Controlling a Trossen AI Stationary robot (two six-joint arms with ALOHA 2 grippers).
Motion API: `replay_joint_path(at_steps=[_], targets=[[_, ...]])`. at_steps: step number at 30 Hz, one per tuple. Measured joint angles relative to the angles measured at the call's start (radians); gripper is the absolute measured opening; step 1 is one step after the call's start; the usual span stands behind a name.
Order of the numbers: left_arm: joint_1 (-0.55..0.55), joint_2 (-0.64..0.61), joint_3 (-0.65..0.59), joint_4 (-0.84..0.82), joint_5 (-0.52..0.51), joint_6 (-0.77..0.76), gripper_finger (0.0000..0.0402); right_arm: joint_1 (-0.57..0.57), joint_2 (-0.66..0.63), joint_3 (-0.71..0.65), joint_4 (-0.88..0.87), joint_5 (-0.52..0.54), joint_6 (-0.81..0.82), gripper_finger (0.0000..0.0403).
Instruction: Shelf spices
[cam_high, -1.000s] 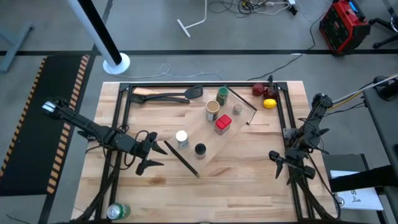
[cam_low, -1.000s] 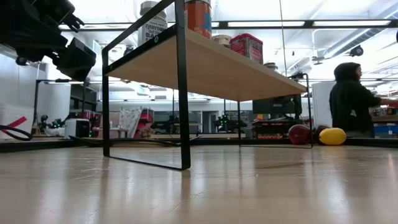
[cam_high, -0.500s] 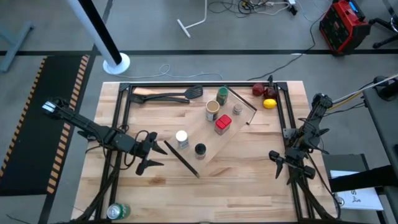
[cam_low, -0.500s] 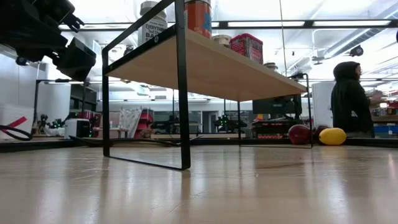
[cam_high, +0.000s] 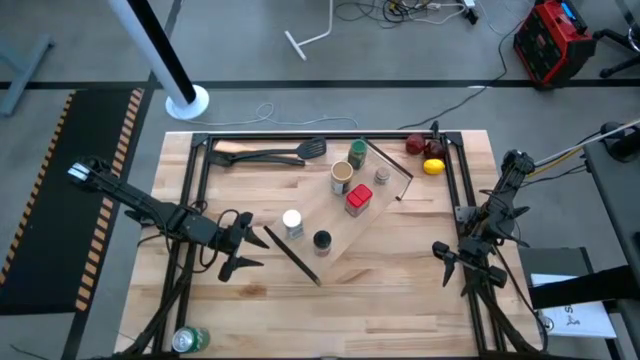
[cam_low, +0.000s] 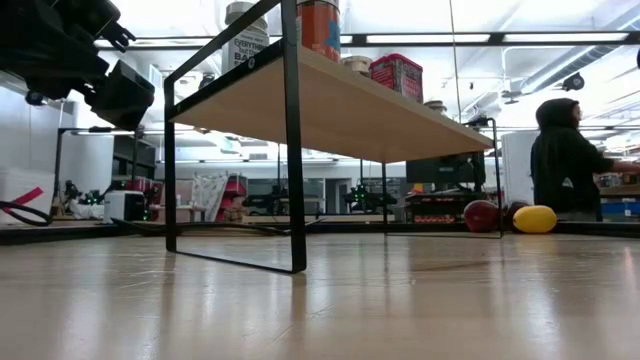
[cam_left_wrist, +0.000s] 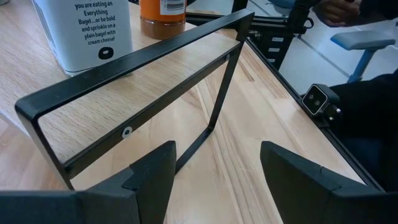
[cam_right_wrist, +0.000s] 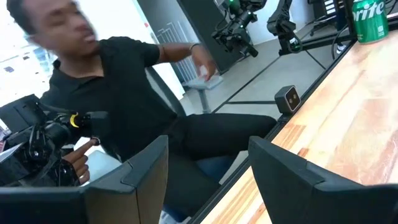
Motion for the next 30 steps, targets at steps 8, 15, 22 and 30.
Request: replay_joint_path(at_steps=[8,15,22,30], targets=[[0.0,0.0,0.0,0.0,0.0,0.0,0.0223,0.0,0.0,0.0,0.0,0.0,0.0,0.0199],[0.0,0.0,0.0,0.0,0.0,0.0,0.0223,0.0,0.0,0.0,0.0,0.0,0.0,0.0199],[0.0,0.0,0.0,0.002,0.0,-0.008,0.0223,0.0,0.0,0.0,0.0,0.001,0.0,0.0199],[0.001,0.0,0.0,0.051,-0.007,-0.279,0.0223,0.0,0.0,0.0,0.0,0.03,0.0,0.0199]])
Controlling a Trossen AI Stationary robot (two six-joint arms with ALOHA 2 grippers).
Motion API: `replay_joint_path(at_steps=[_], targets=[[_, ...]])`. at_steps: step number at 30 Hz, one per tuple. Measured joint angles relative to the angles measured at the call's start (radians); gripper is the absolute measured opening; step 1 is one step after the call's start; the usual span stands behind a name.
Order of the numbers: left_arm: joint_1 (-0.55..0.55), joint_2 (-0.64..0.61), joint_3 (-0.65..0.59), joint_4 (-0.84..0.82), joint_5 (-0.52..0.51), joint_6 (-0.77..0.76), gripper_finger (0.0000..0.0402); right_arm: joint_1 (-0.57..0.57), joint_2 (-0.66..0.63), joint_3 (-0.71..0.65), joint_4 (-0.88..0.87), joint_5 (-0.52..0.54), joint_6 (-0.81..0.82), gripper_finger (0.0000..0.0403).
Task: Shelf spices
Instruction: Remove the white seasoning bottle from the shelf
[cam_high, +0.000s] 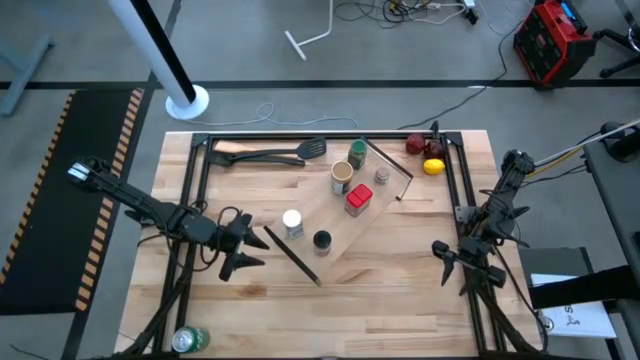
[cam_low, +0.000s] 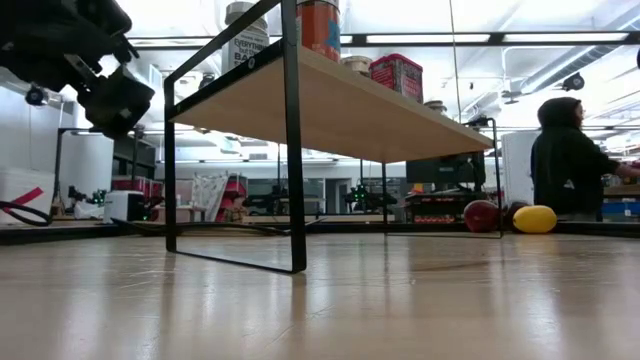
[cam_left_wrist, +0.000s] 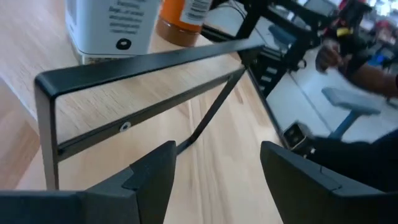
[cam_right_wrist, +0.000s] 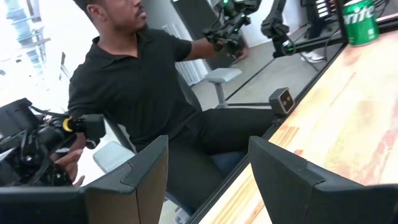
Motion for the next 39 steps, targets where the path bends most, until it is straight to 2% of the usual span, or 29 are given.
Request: replay_joint_path(at_steps=[6,12,21,24,28,30,34,39], targets=[[0.0,0.0,0.0,0.002,-0.002,-0.022,0.0223,0.0,0.0,0.0,0.0,0.023,0.0,0.0199],[0.0,0.0,0.0,0.003,0.0,-0.143,0.0223,0.0,0.0,0.0,0.0,0.024,0.0,0.0199],[0.0,0.0,0.0,0.008,0.218,-0.381,0.0223,0.0,0.0,0.0,0.001,0.033,0.0,0.0199],[0.0,0.0,0.0,0.071,0.291,-0.457,0.0223,0.0,0.0,0.0,0.004,0.071,0.003,0.0199],[0.0,0.0,0.002,0.217,0.33,-0.479,0.0223,0.0,0.0,0.0,0.013,0.141,0.03,0.0199],[0.0,0.0,0.033,0.212,0.33,-0.439,0.0223,0.0,0.0,0.0,0.018,0.18,0.083,0.0199],[0.0,0.003,0.176,0.007,0.32,-0.292,0.0223,0.0,0.0,0.0,0.023,0.223,0.179,0.0199],[0.0,0.047,0.458,-0.45,0.168,-0.073,0.0223,0.0,0.0,0.0,0.029,0.278,0.227,0.0199]])
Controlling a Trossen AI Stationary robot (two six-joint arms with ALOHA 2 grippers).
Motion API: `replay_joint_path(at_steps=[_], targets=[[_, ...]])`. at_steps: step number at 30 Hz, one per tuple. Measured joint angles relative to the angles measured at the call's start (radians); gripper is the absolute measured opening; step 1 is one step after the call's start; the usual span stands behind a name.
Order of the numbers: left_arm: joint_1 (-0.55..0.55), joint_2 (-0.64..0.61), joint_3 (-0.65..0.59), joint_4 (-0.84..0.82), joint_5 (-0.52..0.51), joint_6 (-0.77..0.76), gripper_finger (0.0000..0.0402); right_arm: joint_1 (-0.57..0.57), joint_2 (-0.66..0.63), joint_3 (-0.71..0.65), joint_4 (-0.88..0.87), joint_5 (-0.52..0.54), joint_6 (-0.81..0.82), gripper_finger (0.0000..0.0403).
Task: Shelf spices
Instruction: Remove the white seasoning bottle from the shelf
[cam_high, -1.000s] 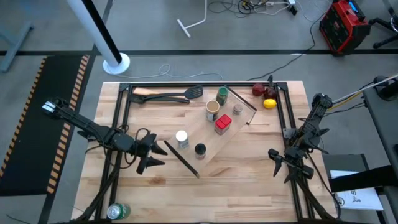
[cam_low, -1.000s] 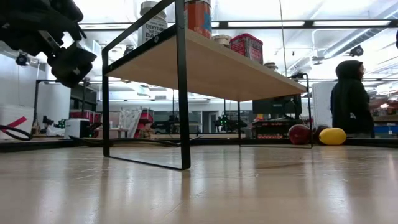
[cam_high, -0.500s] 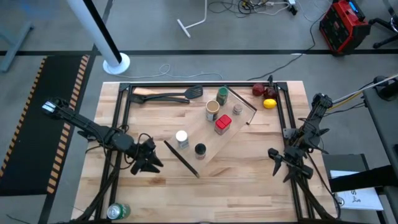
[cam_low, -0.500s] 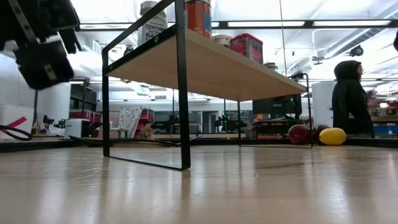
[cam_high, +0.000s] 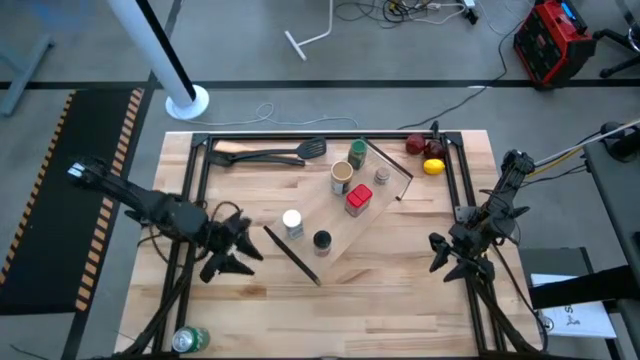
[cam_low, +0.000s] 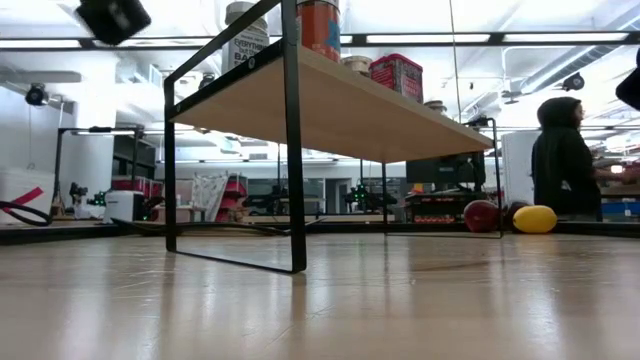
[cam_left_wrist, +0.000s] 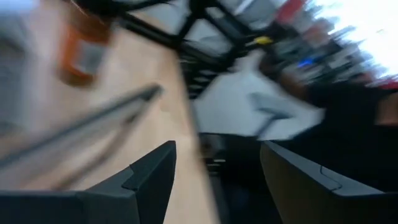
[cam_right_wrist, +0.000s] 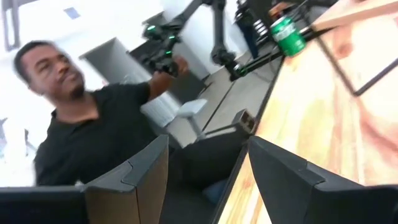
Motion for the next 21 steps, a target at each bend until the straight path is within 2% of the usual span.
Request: replay_joint_path(at_steps=[6,10,15,21], targets=[[-0.001,0.122,0.305,-0.403,-0.279,0.082,0.0223,0.0,0.0,0.006,0.006,0.113,-0.008,0.0199],[-0.001,0.212,0.445,-0.567,-0.387,0.062,0.0223,0.0,0.028,0.047,-0.011,0.205,-0.083,0.0199],[0.0,0.3,0.556,-0.663,-0.443,0.045,0.0223,0.0,0.131,0.176,-0.119,0.285,-0.175,0.0199],[0.0,0.361,0.586,-0.677,-0.449,0.027,0.0223,0.0,0.376,0.418,-0.45,0.392,-0.069,0.0199]])
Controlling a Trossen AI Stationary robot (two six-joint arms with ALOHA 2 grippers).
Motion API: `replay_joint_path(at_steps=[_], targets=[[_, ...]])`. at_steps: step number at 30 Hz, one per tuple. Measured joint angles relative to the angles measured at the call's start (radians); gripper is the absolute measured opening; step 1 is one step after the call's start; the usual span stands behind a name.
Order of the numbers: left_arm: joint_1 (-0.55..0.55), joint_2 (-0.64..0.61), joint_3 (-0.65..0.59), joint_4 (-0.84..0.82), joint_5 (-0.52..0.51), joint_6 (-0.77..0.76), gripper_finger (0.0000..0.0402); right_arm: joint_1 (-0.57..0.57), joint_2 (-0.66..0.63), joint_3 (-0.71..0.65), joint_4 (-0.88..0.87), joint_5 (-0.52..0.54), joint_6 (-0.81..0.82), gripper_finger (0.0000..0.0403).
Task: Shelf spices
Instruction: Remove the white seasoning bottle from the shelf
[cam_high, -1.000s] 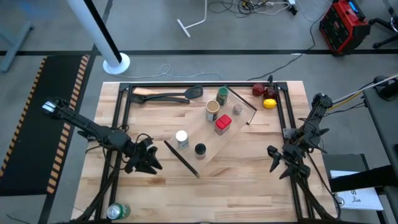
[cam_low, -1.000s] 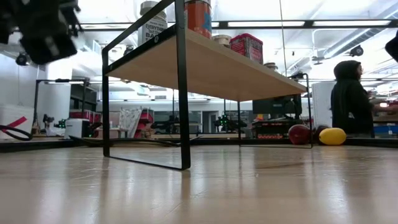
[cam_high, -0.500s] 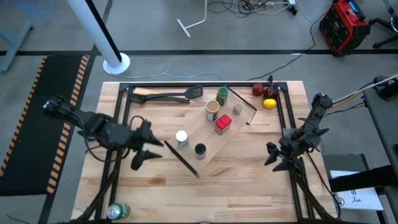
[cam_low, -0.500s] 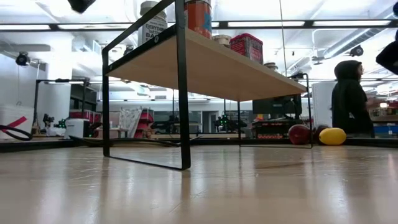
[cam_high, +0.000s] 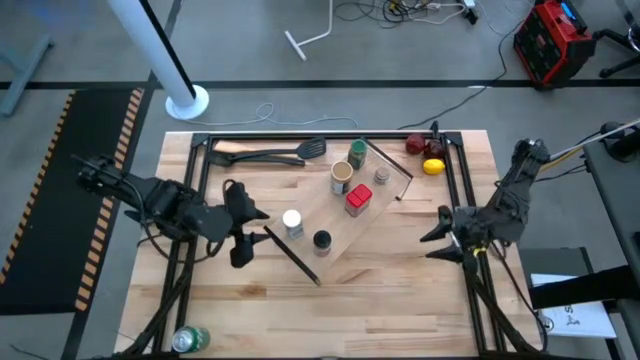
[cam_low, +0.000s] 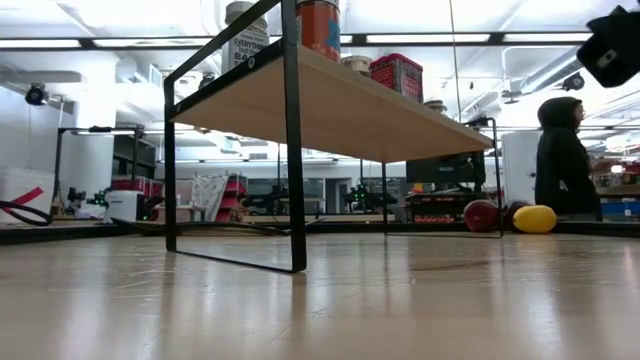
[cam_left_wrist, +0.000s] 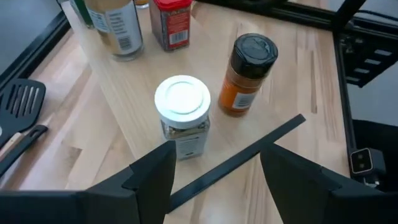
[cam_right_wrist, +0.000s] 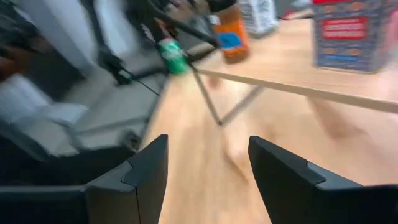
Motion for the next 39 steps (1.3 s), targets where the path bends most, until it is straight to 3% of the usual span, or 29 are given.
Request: replay_joint_path(at_steps=[7,16,20,32,39], targets=[[0.0,0.041,-0.001,-0.028,-0.001,-0.034,0.0223,0.0,0.337,0.235,-0.103,0.028,-0.01,0.0199],[0.012,0.05,0.003,-0.082,-0.002,-0.085,0.0223,0.0,0.623,0.329,-0.102,0.24,0.001,0.0199],[0.037,0.05,0.001,-0.154,-0.003,-0.124,0.0235,-0.004,0.69,0.326,-0.099,0.336,0.063,0.0199],[0.116,0.113,-0.012,-0.081,0.034,-0.057,0.0348,-0.035,0.732,0.326,-0.015,0.318,0.124,0.0199],[0.119,0.161,-0.012,-0.053,0.034,-0.036,0.0372,-0.037,0.737,0.326,-0.008,0.31,0.106,0.0199]])
